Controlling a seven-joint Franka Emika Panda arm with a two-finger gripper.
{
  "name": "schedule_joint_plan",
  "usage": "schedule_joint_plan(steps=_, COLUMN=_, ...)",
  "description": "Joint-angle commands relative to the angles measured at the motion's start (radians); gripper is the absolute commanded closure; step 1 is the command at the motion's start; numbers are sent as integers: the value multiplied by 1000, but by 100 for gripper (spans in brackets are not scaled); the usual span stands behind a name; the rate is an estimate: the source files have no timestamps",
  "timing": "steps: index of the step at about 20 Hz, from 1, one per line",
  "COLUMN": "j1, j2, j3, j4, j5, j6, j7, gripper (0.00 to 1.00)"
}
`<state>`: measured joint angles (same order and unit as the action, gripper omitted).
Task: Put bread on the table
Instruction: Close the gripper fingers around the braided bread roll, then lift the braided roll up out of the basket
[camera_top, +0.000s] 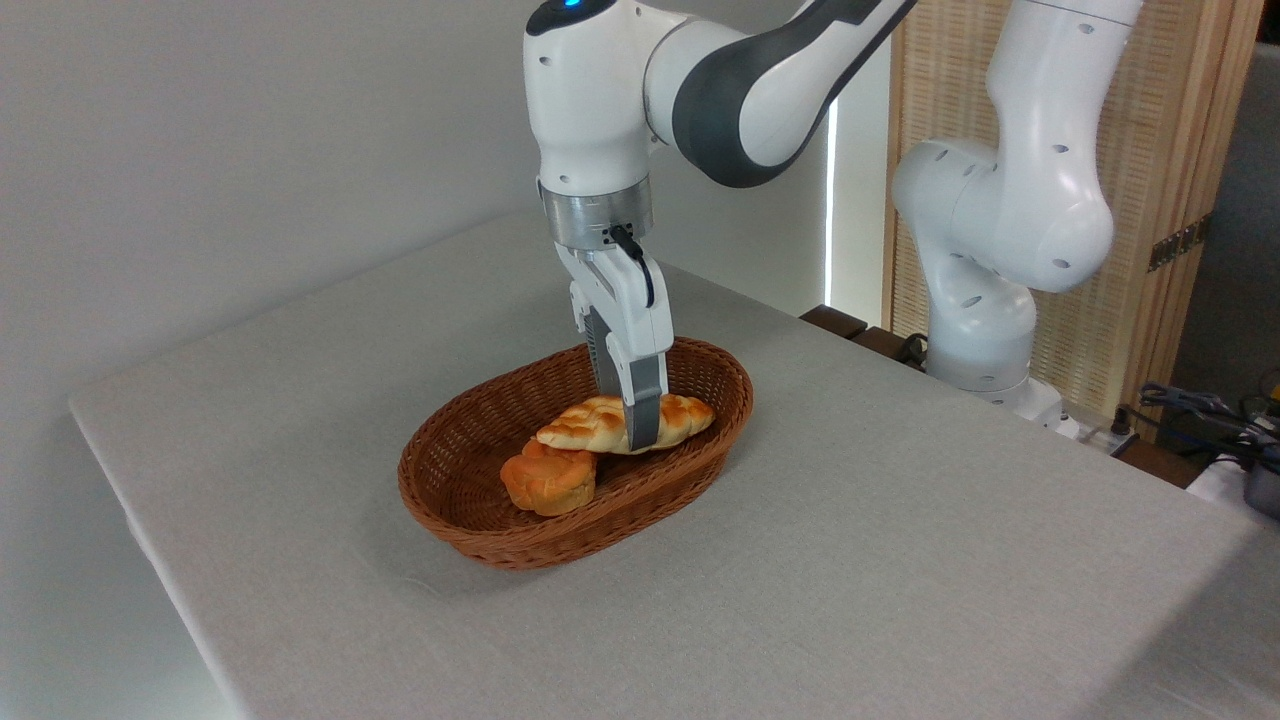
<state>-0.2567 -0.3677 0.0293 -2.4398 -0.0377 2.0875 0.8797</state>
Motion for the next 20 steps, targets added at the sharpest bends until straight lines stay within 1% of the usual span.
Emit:
schedule_joint_plan(steps=1, j1=-12, j2=4, j3=12, j4=-5, j5=-19, j6=19, j7=19, gripper=50)
schedule_joint_plan(steps=14, j1=-10, j2=4, j3=12, j4=-2, j5=-19, j6=6, j7=16, gripper=50)
schedule_joint_plan(steps=16, j1=-10, j2=4, j3=12, j4=-1, j5=-19, j6=6, j7=18, gripper=54)
schedule_joint_plan(steps=20, j1=-10, j2=4, j3=12, j4=2, j5=-19, j6=5, j7=13, gripper=54)
